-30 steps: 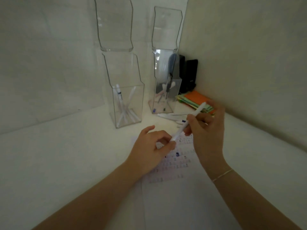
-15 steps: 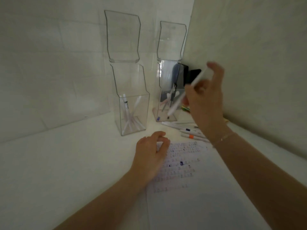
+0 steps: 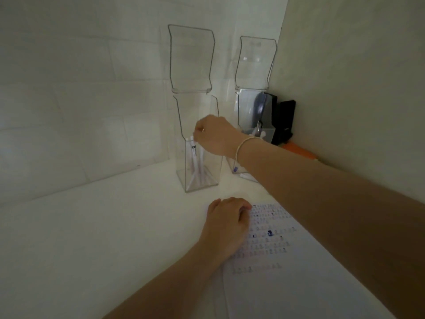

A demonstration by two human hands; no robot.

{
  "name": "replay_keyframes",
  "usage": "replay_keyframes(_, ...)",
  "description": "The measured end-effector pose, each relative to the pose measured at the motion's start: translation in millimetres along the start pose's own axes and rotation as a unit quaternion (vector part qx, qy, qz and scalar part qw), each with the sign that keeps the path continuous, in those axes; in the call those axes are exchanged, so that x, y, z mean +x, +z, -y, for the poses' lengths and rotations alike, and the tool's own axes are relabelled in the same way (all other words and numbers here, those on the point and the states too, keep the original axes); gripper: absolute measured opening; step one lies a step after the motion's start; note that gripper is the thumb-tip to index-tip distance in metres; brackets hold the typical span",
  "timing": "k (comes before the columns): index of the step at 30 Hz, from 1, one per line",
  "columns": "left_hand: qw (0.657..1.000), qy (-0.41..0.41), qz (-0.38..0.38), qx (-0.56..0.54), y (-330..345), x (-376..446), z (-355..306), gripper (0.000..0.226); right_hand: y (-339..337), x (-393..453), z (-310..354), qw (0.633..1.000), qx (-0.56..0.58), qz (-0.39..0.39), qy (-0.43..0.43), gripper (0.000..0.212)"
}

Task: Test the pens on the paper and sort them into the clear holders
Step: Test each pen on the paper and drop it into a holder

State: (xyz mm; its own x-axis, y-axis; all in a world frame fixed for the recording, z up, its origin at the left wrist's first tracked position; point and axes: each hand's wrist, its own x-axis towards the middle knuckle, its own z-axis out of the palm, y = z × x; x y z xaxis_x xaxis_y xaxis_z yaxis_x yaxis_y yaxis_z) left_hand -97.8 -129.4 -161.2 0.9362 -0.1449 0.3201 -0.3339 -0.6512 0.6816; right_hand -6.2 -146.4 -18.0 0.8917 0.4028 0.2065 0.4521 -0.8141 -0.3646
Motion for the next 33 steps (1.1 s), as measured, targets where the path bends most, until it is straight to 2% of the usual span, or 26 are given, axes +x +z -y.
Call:
replay_keyframes(1,1.0,-0.003,0.002,-0.001,0.3,0.1,0.4,0.026,-2.3,-1.9,-2.0,1.0,0.019,-0.015,-0.008,0.025)
replay_keyframes(2,1.0,-0.004,0.001,-0.003,0.8,0.1,1.2,0.025,-7.5,-4.4,-4.3,0.996,0.055,-0.068,-0.021,0.024)
replay_keyframes(3,1.0,-0.004,-0.001,-0.006,1.4,0.1,1.7,0.025,-16.4,-8.0,-7.7,0.983,0.098,-0.153,-0.029,0.023)
replay_keyframes(5,1.0,-0.007,-0.002,-0.008,1.7,-0.1,1.9,0.024,-36.5,-15.8,-22.9,0.928,0.156,-0.336,-0.024,0.016)
replay_keyframes(6,1.0,-0.008,0.001,-0.006,1.6,-0.3,1.9,0.024,-43.9,-20.7,-34.7,0.912,0.148,-0.383,-0.003,0.014)
replay_keyframes(7,1.0,-0.007,0.004,-0.004,1.6,-0.2,2.2,0.024,-47.7,-26.8,-47.4,0.916,0.12,-0.381,0.034,0.014)
replay_keyframes(8,1.0,-0.004,0.004,-0.005,2.0,0.0,2.8,0.024,-46.8,-32.7,-61.2,0.94,0.075,-0.326,0.071,0.015)
replay_keyframes(10,1.0,0.003,-0.003,-0.005,3.2,0.5,4.7,0.024,-33.1,-47.4,-89.1,0.982,-0.063,-0.105,0.143,0.016)
replay_keyframes(12,1.0,0.002,-0.001,0.0,3.6,0.7,5.2,0.024,-13.2,-63.5,-109.2,0.966,-0.184,0.083,0.163,0.018)
replay_keyframes(13,1.0,0.001,0.002,0.0,3.5,0.9,4.8,0.025,-4.3,-71.1,-115.7,0.955,-0.209,0.131,0.165,0.018)
replay_keyframes(15,1.0,0.003,0.005,-0.002,2.6,0.6,3.4,0.031,8.0,-81.9,-124.2,0.945,-0.23,0.157,0.171,0.024)
replay_keyframes(18,1.0,0.0,0.002,-0.006,2.4,0.6,3.3,0.039,16.1,-87.4,-129.1,0.943,-0.26,0.14,0.155,0.024)
replay_keyframes(23,1.0,0.002,-0.004,-0.012,3.4,0.9,4.7,0.032,16.3,-91.6,-129.3,0.935,-0.296,0.136,0.14,0.026)
replay_keyframes(25,1.0,0.004,-0.003,-0.013,3.3,0.6,5.0,0.028,9.3,-91.3,-128.9,0.942,-0.294,0.103,0.124,0.019)
replay_keyframes(27,1.0,0.005,-0.003,-0.018,3.4,0.4,5.6,0.03,-1.9,-87.7,-128.7,0.979,-0.174,-0.021,0.105,0.007)
replay_keyframes(28,1.0,0.006,-0.003,-0.02,3.5,0.4,6.0,0.03,-9.4,-85.6,-124.6,0.988,-0.058,-0.096,0.107,0.007)
replay_keyframes(29,1.0,0.006,-0.004,-0.023,3.8,0.7,6.0,0.028,-17.1,-84.7,-119.1,0.975,0.096,-0.161,0.118,0.01)
replay_keyframes(30,0.999,0.006,-0.01,-0.031,3.6,0.7,5.6,0.026,-25.3,-85.9,-111.0,0.935,0.264,-0.199,0.126,0.012)
replay_keyframes(31,0.999,0.006,-0.02,-0.044,2.7,0.4,4.3,0.027,-31.6,-88.3,-103.4,0.881,0.405,-0.208,0.132,0.014)
replay_keyframes(33,0.997,0.019,-0.053,-0.054,-1.0,-1.1,-0.9,0.031,-35.3,-97.3,-90.2,0.781,0.581,-0.186,0.132,0.017)
